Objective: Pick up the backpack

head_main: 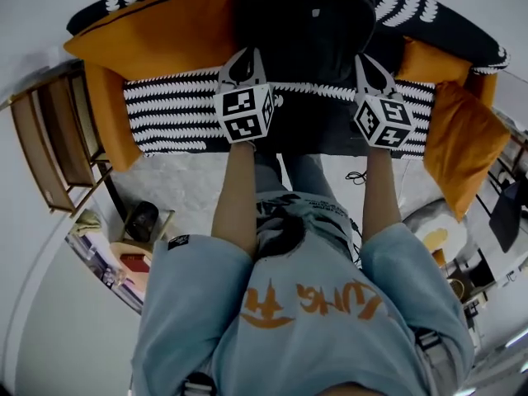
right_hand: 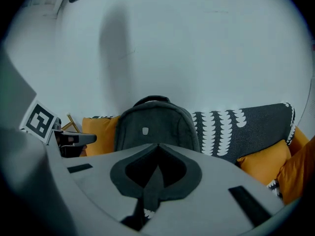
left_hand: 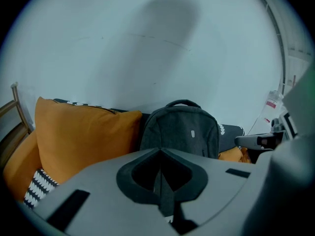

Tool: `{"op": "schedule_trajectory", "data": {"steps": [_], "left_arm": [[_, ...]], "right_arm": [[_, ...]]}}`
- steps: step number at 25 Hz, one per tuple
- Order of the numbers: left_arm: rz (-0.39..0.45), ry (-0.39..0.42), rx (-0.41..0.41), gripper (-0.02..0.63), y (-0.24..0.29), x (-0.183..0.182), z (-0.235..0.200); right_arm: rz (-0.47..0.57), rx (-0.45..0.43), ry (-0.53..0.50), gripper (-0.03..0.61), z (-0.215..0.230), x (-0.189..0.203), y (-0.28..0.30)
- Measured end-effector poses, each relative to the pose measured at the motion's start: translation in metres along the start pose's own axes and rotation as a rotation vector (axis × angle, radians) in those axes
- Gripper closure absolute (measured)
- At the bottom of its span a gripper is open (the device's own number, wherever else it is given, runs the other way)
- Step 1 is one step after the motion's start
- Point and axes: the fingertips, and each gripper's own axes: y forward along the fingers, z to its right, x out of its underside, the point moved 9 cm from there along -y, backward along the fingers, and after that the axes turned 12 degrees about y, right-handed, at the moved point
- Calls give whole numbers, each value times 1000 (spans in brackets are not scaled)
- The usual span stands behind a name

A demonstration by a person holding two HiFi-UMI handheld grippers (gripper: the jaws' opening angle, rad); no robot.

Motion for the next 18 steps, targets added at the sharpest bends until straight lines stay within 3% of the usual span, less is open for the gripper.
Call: {"op": "schedule_trajectory", "data": {"steps": [6,7,10,18], "left_arm": [[-51,-16,-20,589,23,15,-6],[-56,-16,-21,563,27,15,-6],[-70,-13,-21,500,38,17,-5],[-100,-27,-57,422,67,16,-15]], "right_arm": [[-24,9,-30,578,21,0,25],[-25,13,-28,577,25,-1,29],[-44,25,-22,486,40,-2,37],[-86,75,-31,403,71,-9,64]]}}
